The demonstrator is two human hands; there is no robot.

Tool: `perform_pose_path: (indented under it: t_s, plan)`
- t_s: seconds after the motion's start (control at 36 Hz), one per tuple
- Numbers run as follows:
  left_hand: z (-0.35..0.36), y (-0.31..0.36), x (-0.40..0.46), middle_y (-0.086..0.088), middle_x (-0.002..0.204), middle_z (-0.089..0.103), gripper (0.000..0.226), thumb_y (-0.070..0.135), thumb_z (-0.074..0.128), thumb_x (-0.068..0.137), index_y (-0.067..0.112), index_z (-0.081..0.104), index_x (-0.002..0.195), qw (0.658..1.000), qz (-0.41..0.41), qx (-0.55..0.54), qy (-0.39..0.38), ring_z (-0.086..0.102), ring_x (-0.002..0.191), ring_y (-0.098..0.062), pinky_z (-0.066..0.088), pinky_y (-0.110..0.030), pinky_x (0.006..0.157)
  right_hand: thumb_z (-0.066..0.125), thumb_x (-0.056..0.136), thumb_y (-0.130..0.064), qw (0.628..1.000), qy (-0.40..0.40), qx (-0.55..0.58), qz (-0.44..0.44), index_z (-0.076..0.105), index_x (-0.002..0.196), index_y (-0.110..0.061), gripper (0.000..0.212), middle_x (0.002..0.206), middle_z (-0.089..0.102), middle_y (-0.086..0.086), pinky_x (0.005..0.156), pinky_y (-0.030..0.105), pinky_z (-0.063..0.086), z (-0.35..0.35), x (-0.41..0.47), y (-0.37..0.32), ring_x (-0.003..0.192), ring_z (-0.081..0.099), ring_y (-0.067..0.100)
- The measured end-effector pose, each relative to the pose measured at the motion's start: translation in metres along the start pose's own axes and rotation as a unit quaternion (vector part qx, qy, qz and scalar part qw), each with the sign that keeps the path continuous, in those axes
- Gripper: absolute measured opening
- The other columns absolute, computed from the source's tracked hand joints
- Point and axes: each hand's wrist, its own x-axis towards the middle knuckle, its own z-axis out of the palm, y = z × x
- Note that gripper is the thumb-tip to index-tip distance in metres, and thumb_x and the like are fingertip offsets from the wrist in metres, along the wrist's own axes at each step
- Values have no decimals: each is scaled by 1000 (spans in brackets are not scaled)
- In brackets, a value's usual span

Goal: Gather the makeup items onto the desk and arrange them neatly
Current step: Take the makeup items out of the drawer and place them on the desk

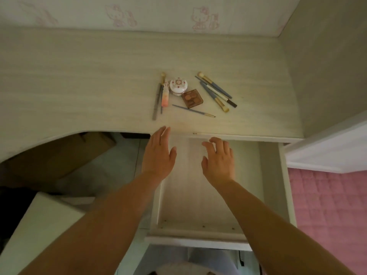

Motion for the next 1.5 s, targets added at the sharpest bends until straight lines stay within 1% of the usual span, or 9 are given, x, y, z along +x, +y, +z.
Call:
perform_pose_path:
  t_s: [0.08,0.22,0.44,0.58,0.69,0.94,1.06,1.25,1.5]
  plan:
    - [12,11,-38,-5,152,24,60,25,49,93,13,23,146,999,-31,14,-31,21,140,-21,19,-31,113,59,83,-20,999,-31,-3,-3,53,124,-18,41,131,47,7,100,37,37,3,-34,18,119,43,26]
    - [32,24,-101,-1,149,26,58,30,47,95,17,23,146,989,-108,-13,-101,29,134,-20,35,-35,106,51,88,-28,995,-95,-24,-2,45,131,-24,44,132,42,1,101,33,33,6,-88,44,119,38,21]
    - [48,31,-166,-5,144,36,54,34,42,96,19,26,145,968,-131,40,-208,45,123,-24,39,-35,97,38,96,-35,977,-210,-21,-6,38,137,-26,42,135,43,-2,98,30,35,8,-151,72,121,38,18]
    - [48,41,-183,-5,132,49,43,32,38,97,19,39,138,956,-126,14,-266,51,114,-23,43,-35,94,35,98,-38,968,-250,-17,2,42,136,-24,41,133,45,-2,97,30,37,7,-172,81,121,40,17]
    - [47,46,-192,-3,118,58,32,29,40,96,19,58,121,951,-89,21,-296,54,104,-20,44,-35,90,34,98,-38,955,-294,-22,17,47,131,-23,38,130,45,0,95,32,42,10,-188,85,118,40,19]
    - [46,49,-204,1,126,48,51,52,53,87,23,47,129,952,-38,90,-290,45,115,-19,39,-33,95,40,96,-42,964,-263,-33,13,49,127,-25,37,126,49,-1,95,33,41,17,-205,86,117,39,19]
    - [49,50,-205,2,124,48,49,47,56,86,24,46,128,954,-22,115,-278,46,112,-19,41,-34,93,45,93,-45,966,-257,-31,-6,49,126,-24,39,123,49,-2,94,32,41,18,-206,88,116,39,19]
    - [57,47,-207,-2,121,49,41,40,47,93,18,43,128,948,41,178,-262,47,106,-20,40,-30,81,44,96,-34,962,-243,-89,-82,44,127,-21,34,120,50,0,91,29,41,23,-209,94,110,42,19]
    - [63,39,-197,0,122,49,41,44,44,93,20,43,127,949,60,186,-247,46,108,-19,43,-30,85,42,97,-33,970,-215,-75,-88,47,126,-22,32,119,52,-1,90,27,38,30,-201,101,106,43,20]
